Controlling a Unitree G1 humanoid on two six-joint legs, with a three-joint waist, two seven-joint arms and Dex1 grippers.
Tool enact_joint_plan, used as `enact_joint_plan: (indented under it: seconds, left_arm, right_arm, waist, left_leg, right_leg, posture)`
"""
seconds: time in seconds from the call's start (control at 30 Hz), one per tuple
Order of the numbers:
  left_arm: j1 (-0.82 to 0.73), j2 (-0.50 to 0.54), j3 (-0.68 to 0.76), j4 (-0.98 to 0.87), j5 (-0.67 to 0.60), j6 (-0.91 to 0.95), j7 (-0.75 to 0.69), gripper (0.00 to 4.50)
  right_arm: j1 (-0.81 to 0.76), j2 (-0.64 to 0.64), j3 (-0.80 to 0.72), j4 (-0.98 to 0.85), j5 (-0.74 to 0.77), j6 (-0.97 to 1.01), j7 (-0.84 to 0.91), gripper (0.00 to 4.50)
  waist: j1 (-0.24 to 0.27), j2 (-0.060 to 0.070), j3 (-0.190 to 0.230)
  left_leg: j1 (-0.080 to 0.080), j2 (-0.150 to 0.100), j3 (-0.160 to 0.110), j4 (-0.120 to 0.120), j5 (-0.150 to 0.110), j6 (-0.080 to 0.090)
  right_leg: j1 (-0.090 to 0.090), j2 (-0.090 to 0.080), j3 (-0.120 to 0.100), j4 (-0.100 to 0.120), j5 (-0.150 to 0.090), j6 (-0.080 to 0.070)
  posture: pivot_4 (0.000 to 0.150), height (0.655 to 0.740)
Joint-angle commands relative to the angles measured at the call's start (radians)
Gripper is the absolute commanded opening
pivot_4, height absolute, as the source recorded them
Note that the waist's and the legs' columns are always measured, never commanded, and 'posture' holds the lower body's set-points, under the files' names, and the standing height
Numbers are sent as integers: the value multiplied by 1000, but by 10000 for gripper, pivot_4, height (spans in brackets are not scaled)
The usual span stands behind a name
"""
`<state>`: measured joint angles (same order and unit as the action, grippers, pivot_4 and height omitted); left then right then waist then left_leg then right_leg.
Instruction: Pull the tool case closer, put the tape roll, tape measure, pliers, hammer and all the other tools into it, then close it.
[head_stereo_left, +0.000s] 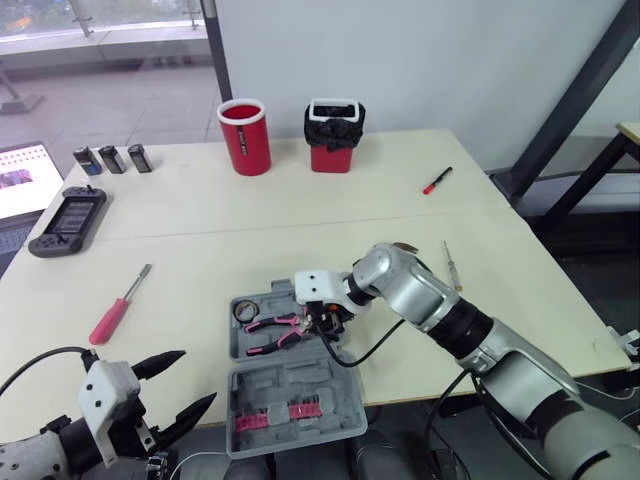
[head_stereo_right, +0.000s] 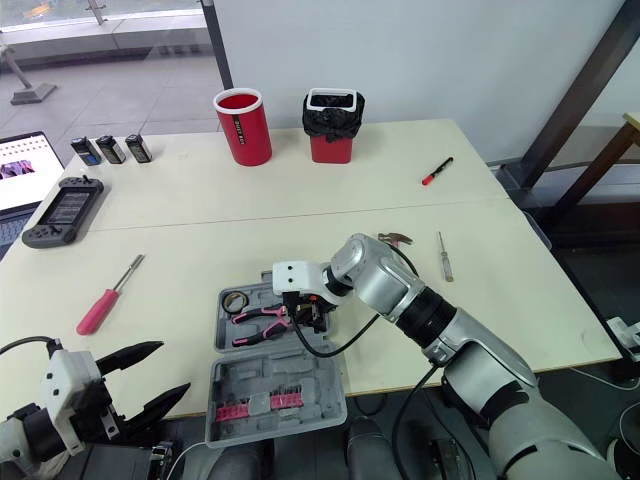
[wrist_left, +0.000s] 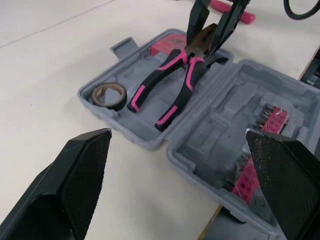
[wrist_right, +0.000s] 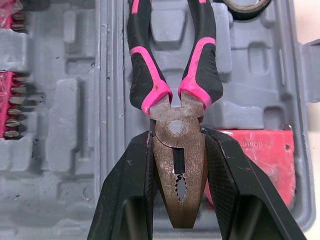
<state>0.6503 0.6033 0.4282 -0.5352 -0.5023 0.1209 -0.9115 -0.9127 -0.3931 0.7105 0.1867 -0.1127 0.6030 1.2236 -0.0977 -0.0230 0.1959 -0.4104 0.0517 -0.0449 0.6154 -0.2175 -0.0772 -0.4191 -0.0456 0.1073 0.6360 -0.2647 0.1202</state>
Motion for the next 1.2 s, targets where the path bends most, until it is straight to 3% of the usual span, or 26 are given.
enact_joint_plan:
  seconds: [0.03,0.87,0.93,0.97,1.07,1.2]
  left_arm:
    - [10,-6,20,-37,-12,-4,9,45000]
    - [-23,7,2,-50,7,32,46,45000]
    - [-23,7,2,-48,10,31,46,45000]
    - [-22,7,2,-47,12,30,46,45000]
    - [-19,6,5,-43,15,27,42,45000]
    - [-19,8,9,-36,13,25,37,45000]
  right_arm:
    - [-16,41,-12,13,7,5,5,9535]
    - [-35,162,-40,140,5,8,-6,9535]
    - [-39,160,-47,143,3,-7,-12,19611]
    - [-42,154,-49,136,5,-9,-8,22207]
    - [-54,124,-85,79,41,7,32,35460]
    - [-40,92,-157,13,105,-30,56,35460]
  waist:
    - [-1,0,0]
    - [-8,0,0]
    - [-8,0,0]
    - [-8,0,0]
    - [-5,0,0]
    - [0,0,0]
  left_leg:
    - [0,0,0,0,0,0]
    - [1,0,0,1,0,0]
    - [1,0,0,1,0,0]
    - [1,0,0,1,0,0]
    - [1,0,0,1,0,0]
    - [0,0,0,1,0,0]
  right_leg:
    - [0,0,0,0,0,0]
    - [-5,1,1,12,-2,-1]
    - [-5,1,1,12,-2,-1]
    - [-5,2,1,12,-2,-1]
    - [-5,1,1,12,-2,-1]
    - [-5,1,1,11,-2,-1]
  posture:
    - [1500,7400]
    - [1500,7400]
    - [1500,7400]
    - [1500,7400]
    - [1500,7400]
    - [1500,7400]
